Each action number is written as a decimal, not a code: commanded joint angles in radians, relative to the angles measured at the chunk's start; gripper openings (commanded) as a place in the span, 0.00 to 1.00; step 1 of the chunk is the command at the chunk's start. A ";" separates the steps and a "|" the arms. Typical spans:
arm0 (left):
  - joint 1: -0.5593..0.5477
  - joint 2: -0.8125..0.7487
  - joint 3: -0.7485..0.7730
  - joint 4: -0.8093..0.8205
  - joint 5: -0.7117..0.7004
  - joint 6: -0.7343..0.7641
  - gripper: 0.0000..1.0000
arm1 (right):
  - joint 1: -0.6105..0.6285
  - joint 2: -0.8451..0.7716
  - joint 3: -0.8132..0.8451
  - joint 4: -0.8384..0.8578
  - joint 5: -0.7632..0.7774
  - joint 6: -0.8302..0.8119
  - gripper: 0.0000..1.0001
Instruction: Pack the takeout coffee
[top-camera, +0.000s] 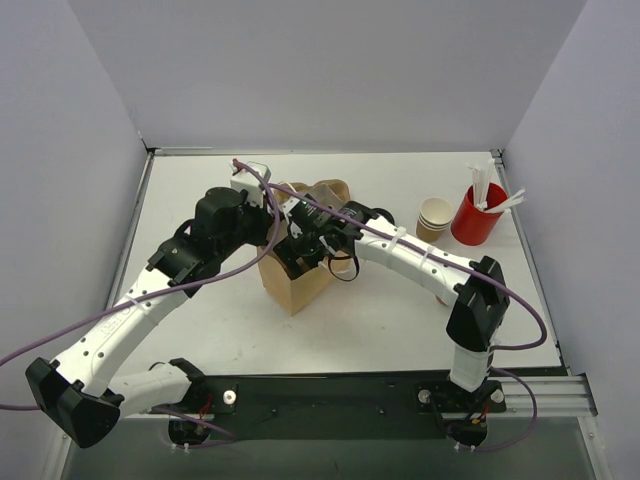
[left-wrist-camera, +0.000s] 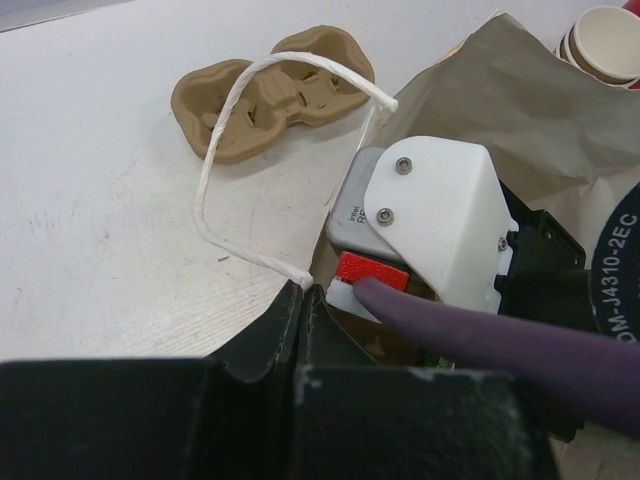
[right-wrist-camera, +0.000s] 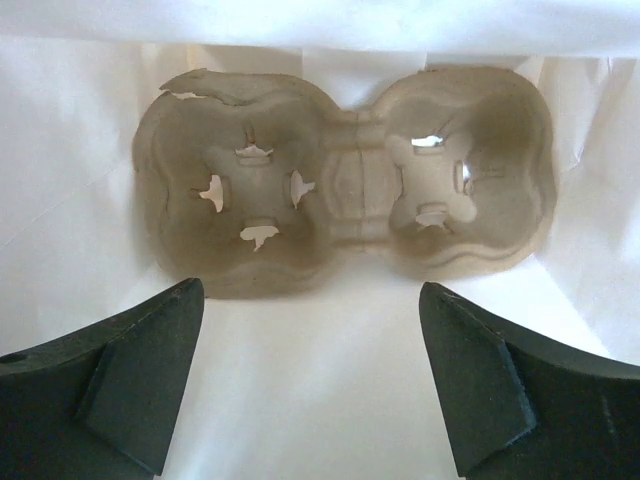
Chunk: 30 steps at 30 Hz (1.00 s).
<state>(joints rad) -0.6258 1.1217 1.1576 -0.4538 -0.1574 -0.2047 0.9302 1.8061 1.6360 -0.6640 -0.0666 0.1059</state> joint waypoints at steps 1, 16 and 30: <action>-0.009 -0.003 0.004 0.007 0.056 -0.005 0.00 | 0.007 0.009 0.084 -0.034 0.011 0.000 0.84; -0.012 0.021 0.008 -0.013 0.127 -0.042 0.00 | -0.076 0.016 0.174 -0.052 -0.051 0.138 0.88; -0.040 0.041 0.013 -0.039 0.157 -0.033 0.00 | -0.111 -0.145 0.006 0.201 0.034 0.236 0.89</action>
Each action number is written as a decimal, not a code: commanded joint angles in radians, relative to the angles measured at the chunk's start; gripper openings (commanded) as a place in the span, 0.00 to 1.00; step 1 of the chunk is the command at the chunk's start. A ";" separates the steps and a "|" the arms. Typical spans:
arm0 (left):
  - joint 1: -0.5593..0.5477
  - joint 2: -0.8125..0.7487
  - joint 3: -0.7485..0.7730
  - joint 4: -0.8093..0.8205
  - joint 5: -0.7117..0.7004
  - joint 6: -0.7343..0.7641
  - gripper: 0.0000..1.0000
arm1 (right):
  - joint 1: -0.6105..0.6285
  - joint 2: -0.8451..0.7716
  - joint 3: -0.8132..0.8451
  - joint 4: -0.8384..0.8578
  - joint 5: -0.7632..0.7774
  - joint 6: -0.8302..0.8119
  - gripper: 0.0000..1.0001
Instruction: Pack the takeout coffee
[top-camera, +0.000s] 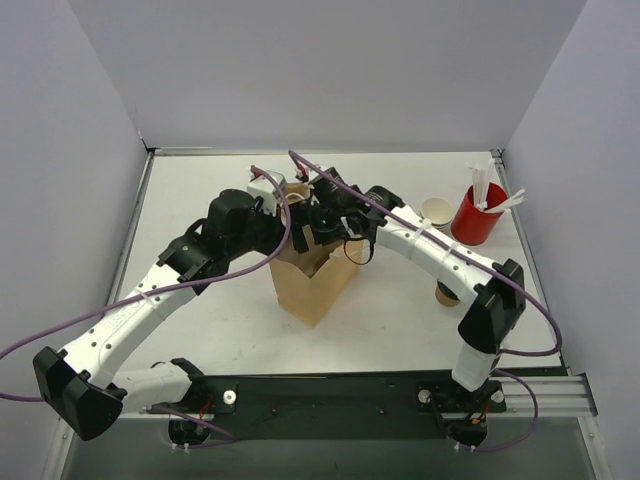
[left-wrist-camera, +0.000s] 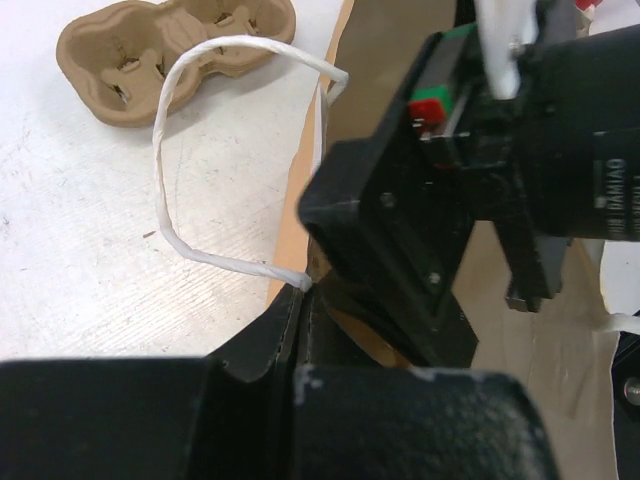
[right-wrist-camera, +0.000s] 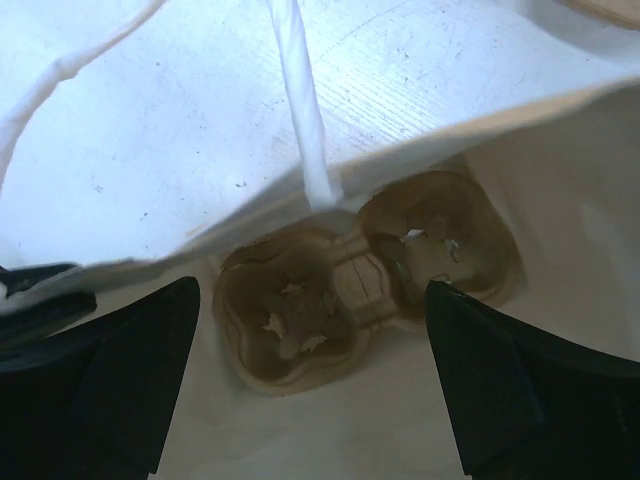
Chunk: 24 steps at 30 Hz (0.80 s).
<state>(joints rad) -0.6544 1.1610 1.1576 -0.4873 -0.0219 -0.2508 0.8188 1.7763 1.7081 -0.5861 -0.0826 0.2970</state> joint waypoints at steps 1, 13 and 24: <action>-0.013 0.002 0.013 -0.004 0.022 0.012 0.00 | 0.000 -0.123 -0.076 0.137 0.064 0.048 0.89; -0.024 0.003 0.007 -0.008 -0.012 -0.105 0.00 | -0.001 -0.143 0.105 0.163 0.207 0.129 0.89; -0.068 -0.044 -0.022 -0.005 -0.157 -0.341 0.00 | -0.004 -0.259 0.174 -0.135 0.475 0.218 0.89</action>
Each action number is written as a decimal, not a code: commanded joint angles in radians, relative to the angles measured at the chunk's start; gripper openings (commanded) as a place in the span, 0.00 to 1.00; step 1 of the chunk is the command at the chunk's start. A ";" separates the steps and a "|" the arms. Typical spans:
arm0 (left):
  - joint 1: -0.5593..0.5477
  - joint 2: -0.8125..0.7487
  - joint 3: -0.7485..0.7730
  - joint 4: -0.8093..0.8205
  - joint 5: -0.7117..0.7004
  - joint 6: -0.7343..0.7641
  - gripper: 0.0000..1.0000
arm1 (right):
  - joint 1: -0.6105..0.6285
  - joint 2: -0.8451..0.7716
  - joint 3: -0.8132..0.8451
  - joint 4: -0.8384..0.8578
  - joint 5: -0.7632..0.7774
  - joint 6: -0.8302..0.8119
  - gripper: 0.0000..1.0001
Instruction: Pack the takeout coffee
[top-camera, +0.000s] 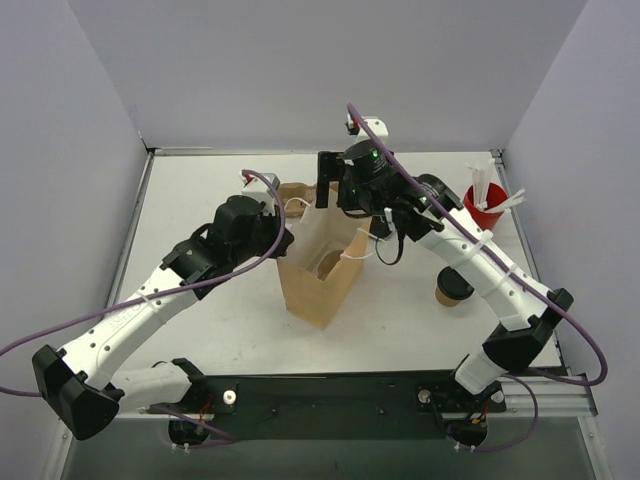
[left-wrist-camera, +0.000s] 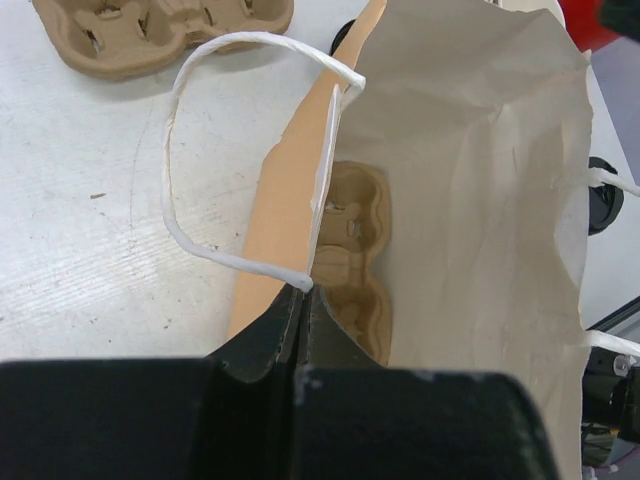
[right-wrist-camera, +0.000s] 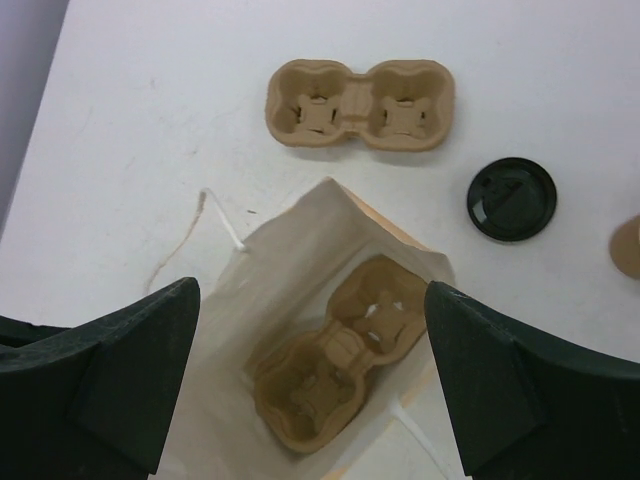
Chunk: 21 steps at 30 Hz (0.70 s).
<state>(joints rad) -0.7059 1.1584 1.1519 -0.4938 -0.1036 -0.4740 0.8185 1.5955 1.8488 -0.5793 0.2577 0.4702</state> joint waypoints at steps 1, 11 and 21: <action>-0.018 -0.046 -0.018 0.001 -0.099 -0.127 0.00 | -0.004 -0.081 0.036 -0.163 0.159 0.050 0.89; -0.059 -0.060 -0.029 0.011 -0.156 -0.206 0.00 | -0.001 -0.146 -0.008 -0.346 0.157 0.114 0.87; -0.130 -0.092 -0.066 0.029 -0.269 -0.324 0.00 | 0.068 -0.115 -0.031 -0.424 0.179 0.157 0.82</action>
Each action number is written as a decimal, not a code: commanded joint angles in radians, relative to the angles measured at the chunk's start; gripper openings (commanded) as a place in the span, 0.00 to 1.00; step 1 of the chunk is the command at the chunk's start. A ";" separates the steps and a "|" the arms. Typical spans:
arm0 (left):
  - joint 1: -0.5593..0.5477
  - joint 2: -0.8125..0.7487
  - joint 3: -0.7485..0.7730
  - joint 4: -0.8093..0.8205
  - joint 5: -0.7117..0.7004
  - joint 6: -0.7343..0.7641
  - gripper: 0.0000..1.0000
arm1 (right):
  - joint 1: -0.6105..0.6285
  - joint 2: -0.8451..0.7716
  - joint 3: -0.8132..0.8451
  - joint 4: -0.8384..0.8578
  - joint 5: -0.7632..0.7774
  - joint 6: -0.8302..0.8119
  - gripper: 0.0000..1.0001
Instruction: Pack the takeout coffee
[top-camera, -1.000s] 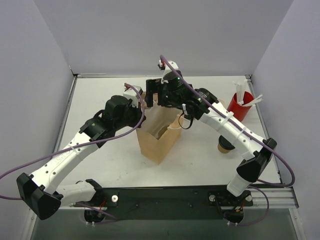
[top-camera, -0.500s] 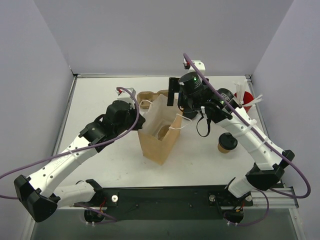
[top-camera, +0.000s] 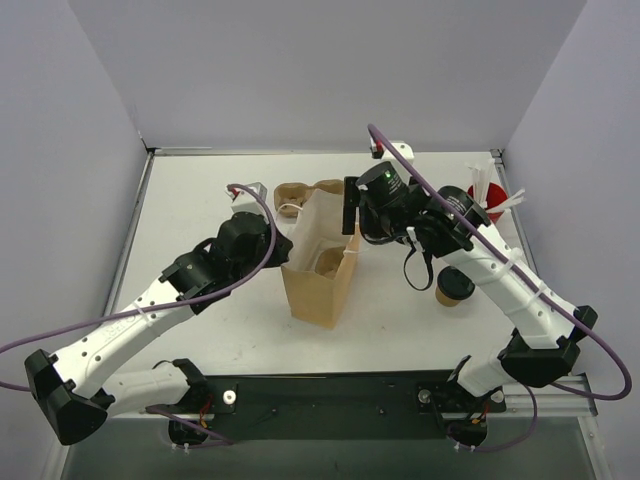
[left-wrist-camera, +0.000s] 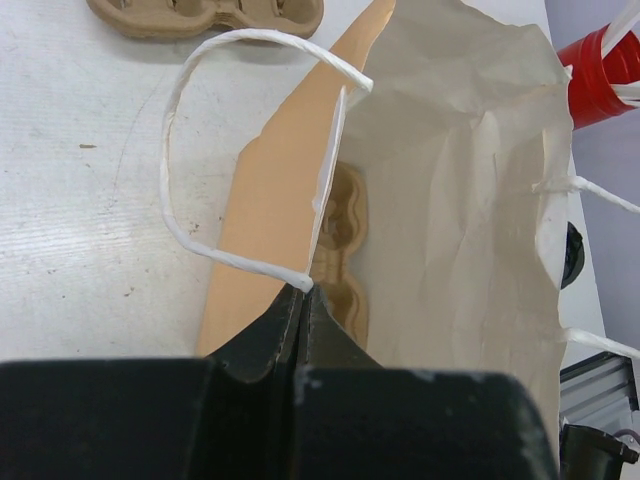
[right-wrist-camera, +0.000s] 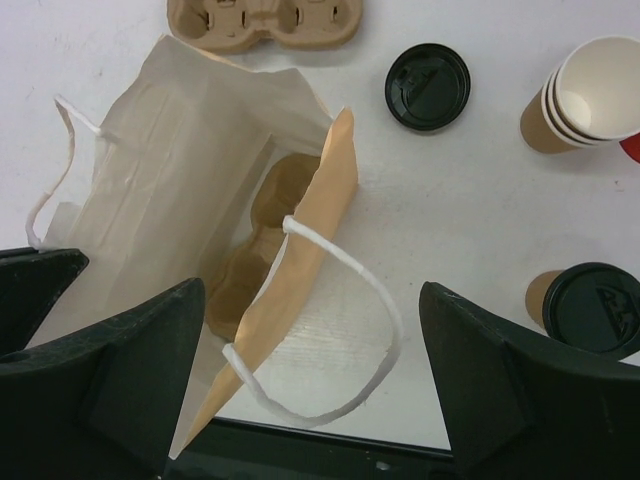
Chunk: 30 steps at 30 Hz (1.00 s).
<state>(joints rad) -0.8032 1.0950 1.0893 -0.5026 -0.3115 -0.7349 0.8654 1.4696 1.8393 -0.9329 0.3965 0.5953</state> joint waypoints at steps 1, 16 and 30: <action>-0.040 -0.027 -0.003 0.036 -0.081 -0.066 0.00 | 0.023 0.011 -0.032 -0.081 0.048 0.037 0.82; -0.063 -0.012 0.011 0.033 -0.097 -0.061 0.00 | 0.043 0.021 -0.025 -0.118 0.038 0.029 0.79; -0.079 0.003 0.023 0.032 -0.115 -0.064 0.00 | 0.076 0.026 -0.023 -0.116 0.044 0.040 0.79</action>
<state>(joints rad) -0.8711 1.0950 1.0840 -0.5026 -0.4114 -0.7860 0.9375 1.4864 1.8065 -1.0149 0.4110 0.6258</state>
